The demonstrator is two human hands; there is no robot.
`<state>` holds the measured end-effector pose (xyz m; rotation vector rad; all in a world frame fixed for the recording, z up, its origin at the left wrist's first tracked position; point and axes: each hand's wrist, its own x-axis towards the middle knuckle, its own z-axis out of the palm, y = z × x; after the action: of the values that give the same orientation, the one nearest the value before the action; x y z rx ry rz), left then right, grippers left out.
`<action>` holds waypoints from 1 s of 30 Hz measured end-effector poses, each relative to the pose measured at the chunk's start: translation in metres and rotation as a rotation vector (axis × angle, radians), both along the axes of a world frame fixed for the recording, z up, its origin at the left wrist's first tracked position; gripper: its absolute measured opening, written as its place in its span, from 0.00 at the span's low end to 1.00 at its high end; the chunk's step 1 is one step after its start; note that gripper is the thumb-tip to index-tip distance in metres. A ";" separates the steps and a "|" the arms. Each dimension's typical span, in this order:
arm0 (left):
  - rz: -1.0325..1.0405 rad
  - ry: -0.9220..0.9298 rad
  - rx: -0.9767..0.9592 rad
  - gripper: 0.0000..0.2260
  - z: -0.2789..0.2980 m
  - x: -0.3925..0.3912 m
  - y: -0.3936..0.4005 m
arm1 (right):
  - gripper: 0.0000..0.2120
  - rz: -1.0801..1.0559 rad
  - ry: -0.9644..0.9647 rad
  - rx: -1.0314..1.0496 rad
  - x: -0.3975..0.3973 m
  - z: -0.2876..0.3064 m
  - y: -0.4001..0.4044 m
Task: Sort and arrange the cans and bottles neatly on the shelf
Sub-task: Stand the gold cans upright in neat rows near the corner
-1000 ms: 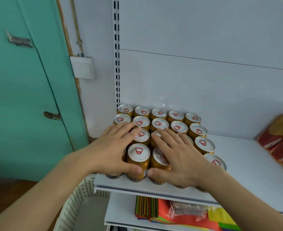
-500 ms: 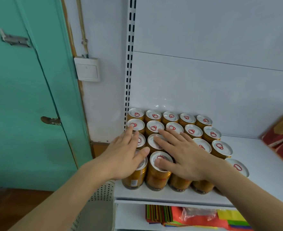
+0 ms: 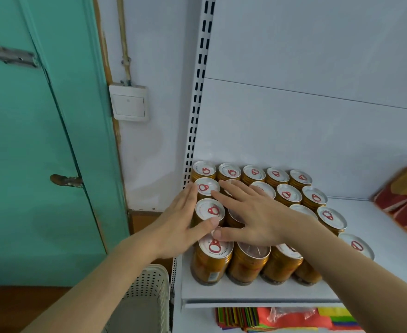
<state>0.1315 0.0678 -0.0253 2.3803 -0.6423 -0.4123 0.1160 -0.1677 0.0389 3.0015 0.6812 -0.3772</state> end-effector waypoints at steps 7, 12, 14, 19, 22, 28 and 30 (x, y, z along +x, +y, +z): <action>-0.012 -0.020 0.050 0.48 0.006 0.009 0.005 | 0.49 -0.007 0.002 -0.004 0.003 0.001 -0.001; 0.145 -0.112 -0.064 0.38 0.020 0.046 -0.004 | 0.52 -0.050 0.031 -0.021 0.013 0.009 -0.006; 0.113 -0.120 -0.013 0.38 0.020 0.062 -0.013 | 0.52 -0.044 0.051 -0.047 0.016 0.009 -0.006; 0.038 -0.133 0.105 0.37 0.011 0.071 -0.028 | 0.51 -0.025 0.041 -0.058 0.017 0.003 -0.006; 0.049 -0.145 0.104 0.37 0.009 0.070 -0.029 | 0.50 -0.022 0.035 -0.061 0.017 0.001 -0.005; 0.074 -0.153 0.072 0.38 0.006 0.070 -0.030 | 0.50 -0.022 0.013 -0.046 0.016 -0.003 -0.005; 0.075 -0.151 0.064 0.39 0.005 0.072 -0.030 | 0.49 -0.025 0.006 -0.039 0.015 -0.003 -0.005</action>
<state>0.2031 0.0379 -0.0200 2.5051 -0.6126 -0.2245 0.1314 -0.1725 0.0361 2.9763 0.6303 -0.3962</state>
